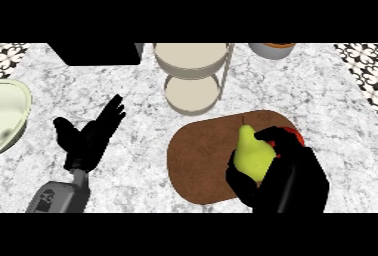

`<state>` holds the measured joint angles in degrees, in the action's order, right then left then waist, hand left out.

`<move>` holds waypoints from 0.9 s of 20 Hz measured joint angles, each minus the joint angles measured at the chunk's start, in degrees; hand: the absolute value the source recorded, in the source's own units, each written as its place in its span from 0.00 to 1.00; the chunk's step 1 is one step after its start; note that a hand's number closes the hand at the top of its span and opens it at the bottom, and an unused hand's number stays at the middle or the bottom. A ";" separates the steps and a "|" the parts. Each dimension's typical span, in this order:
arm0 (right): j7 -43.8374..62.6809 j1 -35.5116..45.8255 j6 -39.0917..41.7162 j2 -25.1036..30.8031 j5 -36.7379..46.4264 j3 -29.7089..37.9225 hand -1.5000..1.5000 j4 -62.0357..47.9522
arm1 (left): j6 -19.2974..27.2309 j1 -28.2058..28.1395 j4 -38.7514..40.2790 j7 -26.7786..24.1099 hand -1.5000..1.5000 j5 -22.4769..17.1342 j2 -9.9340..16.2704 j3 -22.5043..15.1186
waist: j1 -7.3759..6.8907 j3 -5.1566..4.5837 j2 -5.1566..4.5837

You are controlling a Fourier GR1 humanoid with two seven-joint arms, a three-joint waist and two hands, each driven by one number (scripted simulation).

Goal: Pick the pear from the cutting board and place it in the tiered basket

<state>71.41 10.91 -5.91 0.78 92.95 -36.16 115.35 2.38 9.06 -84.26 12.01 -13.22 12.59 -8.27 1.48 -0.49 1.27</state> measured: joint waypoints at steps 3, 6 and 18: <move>0.04 2.73 2.32 -0.05 2.51 0.63 1.00 0.98 | -0.16 0.14 0.07 -0.05 0.50 0.14 -0.16 -0.30 | -0.71 -0.03 -0.14; 0.04 5.83 4.97 -0.07 3.48 1.94 1.00 1.29 | -0.27 0.27 0.04 -0.11 0.50 0.48 -0.39 -0.83 | -1.54 -0.02 -0.35; 0.07 24.34 12.26 -0.26 -1.82 17.09 1.00 -7.14 | -1.00 3.15 0.14 0.87 0.50 0.87 -1.35 -2.20 | -5.23 0.15 -1.51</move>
<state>71.48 35.25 6.35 0.52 91.13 -19.07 108.22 1.38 12.21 -84.13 12.89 -12.35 11.24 -10.46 -3.75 -0.34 -0.24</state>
